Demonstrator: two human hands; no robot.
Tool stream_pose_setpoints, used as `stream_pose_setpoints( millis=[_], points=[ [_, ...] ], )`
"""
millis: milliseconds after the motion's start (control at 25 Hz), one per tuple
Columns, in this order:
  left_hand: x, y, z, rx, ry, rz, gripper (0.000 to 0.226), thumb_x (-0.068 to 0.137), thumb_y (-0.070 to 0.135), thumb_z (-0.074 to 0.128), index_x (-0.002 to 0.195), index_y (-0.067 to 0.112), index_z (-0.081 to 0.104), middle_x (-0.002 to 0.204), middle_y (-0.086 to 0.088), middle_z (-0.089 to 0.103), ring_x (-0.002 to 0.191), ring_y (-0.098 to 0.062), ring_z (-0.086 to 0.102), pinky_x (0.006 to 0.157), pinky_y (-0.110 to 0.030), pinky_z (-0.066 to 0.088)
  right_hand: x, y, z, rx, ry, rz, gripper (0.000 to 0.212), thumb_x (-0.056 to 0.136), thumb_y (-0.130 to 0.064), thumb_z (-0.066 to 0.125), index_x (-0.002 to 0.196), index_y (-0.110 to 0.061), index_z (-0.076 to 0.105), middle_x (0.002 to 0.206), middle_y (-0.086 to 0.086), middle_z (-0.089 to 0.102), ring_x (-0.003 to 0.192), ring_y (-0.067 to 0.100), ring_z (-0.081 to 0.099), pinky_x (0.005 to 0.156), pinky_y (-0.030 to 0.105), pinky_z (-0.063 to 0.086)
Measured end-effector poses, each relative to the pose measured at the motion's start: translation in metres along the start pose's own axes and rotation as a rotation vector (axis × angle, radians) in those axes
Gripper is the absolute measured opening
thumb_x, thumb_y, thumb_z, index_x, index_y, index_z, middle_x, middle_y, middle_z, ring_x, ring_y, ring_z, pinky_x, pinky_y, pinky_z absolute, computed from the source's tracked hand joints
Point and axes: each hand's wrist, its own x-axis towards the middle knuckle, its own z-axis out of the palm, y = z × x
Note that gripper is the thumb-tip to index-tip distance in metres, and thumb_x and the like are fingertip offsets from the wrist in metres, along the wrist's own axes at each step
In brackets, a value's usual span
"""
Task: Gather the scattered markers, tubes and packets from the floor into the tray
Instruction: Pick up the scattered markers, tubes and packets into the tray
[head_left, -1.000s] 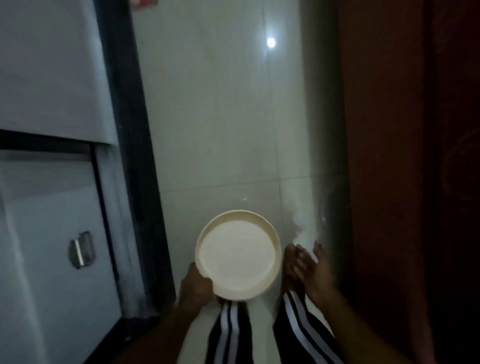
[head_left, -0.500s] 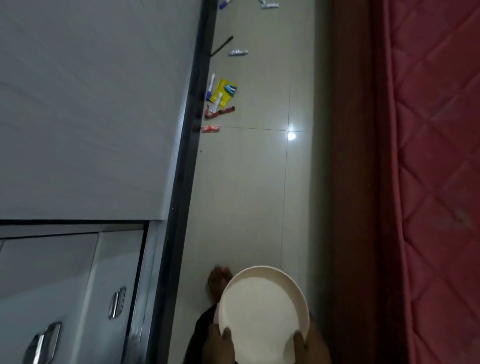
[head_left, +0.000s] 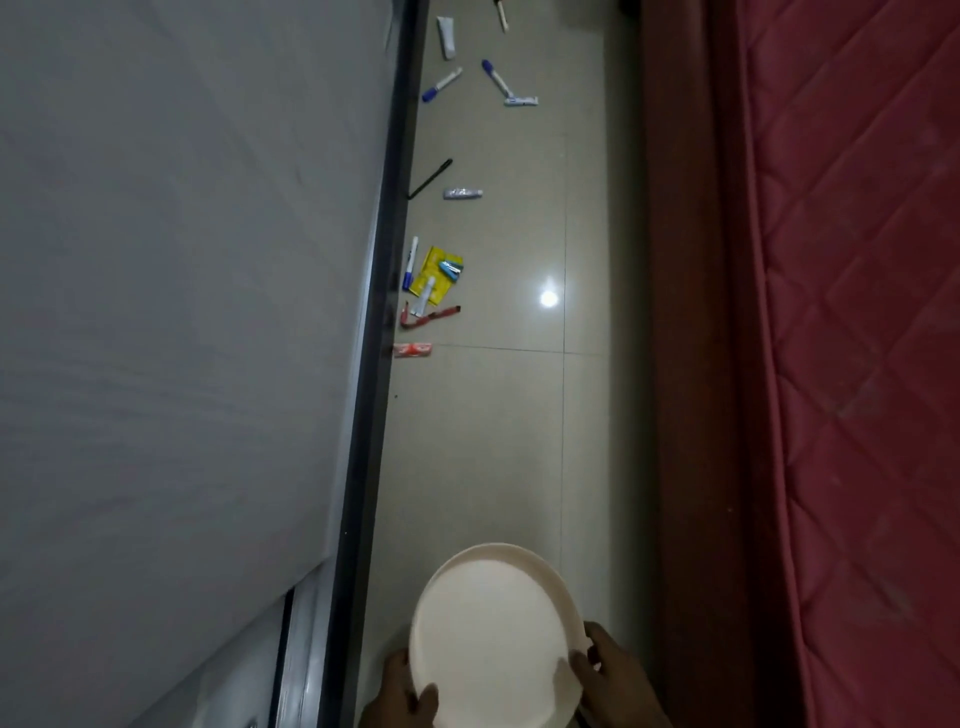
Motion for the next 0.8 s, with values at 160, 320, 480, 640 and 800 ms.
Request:
stream_pose_setpoints(
  millis=[160, 320, 480, 640, 800],
  points=[
    [0.020, 0.060, -0.014, 0.068, -0.025, -0.057, 0.111, 0.053, 0.066, 0.061, 0.152, 0.020, 0.043, 0.115, 0.003, 0.070, 0.099, -0.019, 0.070, 0.103, -0.043, 0.057, 0.033, -0.046, -0.036, -0.059, 0.018, -0.086, 0.055, 0.101, -0.059, 0.039, 0.150, -0.033, 0.047, 0.109, -0.027, 0.063, 0.105, 0.009, 0.068, 0.096, 0.030, 0.054],
    [0.013, 0.168, -0.049, 0.380, -0.027, -0.125, 0.065, 0.088, 0.060, 0.054, 0.146, 0.041, 0.031, 0.136, 0.010, 0.063, 0.136, -0.015, 0.056, 0.120, -0.036, 0.032, 0.056, -0.094, -0.094, -0.174, -0.033, -0.083, 0.071, 0.079, -0.084, 0.012, 0.114, -0.040, 0.055, 0.105, -0.018, 0.069, 0.092, 0.005, 0.065, 0.085, 0.022, 0.050],
    [0.032, 0.249, -0.082, 0.533, -0.021, -0.137, 0.075, 0.071, 0.083, 0.049, 0.141, 0.056, 0.036, 0.141, 0.007, 0.053, 0.142, -0.021, 0.048, 0.120, -0.036, 0.035, 0.069, -0.142, -0.156, -0.136, -0.065, -0.073, 0.065, 0.085, -0.083, 0.028, 0.124, -0.038, 0.055, 0.110, -0.016, 0.066, 0.098, -0.003, 0.059, 0.107, 0.019, 0.045],
    [0.047, 0.329, -0.079, 0.413, -0.074, 0.042, 0.067, 0.085, 0.050, 0.055, 0.147, 0.034, 0.033, 0.089, 0.002, 0.059, 0.086, -0.017, 0.064, 0.081, -0.022, 0.050, 0.097, -0.173, -0.209, -0.141, -0.021, 0.037, 0.080, 0.075, -0.086, 0.020, 0.135, -0.038, 0.043, 0.121, -0.012, 0.067, 0.114, 0.007, 0.065, 0.104, 0.020, 0.046],
    [0.080, 0.363, -0.084, 0.294, -0.079, 0.106, 0.066, 0.092, 0.039, 0.070, 0.144, 0.055, 0.033, 0.092, -0.001, 0.063, 0.078, -0.011, 0.061, 0.081, -0.022, 0.052, 0.126, -0.213, -0.246, -0.115, -0.025, 0.058, 0.074, 0.084, -0.080, 0.029, 0.144, -0.037, 0.036, 0.134, -0.008, 0.063, 0.128, 0.013, 0.062, 0.111, 0.029, 0.045]
  ],
)
